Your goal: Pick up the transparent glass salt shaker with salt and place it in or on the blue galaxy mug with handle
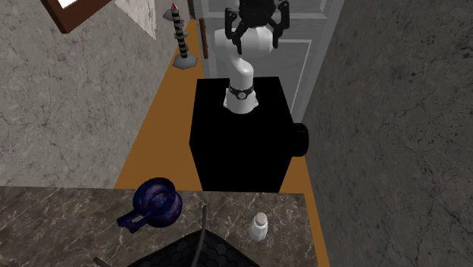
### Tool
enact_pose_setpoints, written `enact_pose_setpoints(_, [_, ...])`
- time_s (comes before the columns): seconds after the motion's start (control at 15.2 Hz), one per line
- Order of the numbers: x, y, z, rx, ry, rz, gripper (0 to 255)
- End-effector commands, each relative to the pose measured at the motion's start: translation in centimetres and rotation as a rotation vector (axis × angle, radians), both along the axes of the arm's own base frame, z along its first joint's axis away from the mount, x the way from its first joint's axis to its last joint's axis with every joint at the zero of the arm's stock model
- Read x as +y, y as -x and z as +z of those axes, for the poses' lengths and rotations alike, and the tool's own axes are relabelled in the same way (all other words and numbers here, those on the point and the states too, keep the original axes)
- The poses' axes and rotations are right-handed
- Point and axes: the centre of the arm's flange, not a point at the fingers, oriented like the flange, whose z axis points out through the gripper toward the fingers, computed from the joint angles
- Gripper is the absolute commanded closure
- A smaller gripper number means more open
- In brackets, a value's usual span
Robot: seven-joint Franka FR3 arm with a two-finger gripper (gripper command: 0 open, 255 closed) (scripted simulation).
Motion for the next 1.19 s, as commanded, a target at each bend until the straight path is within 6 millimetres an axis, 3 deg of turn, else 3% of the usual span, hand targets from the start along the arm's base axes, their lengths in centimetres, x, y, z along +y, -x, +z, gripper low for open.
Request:
enact_pose_setpoints(0.0, [0.0, 0.0, 0.0, 0.0, 0.0, 0.0, 0])
enact_pose_setpoints(1.12, [-0.7, -15.4, -14.3, -0.118, -0.024, -0.096, 0])
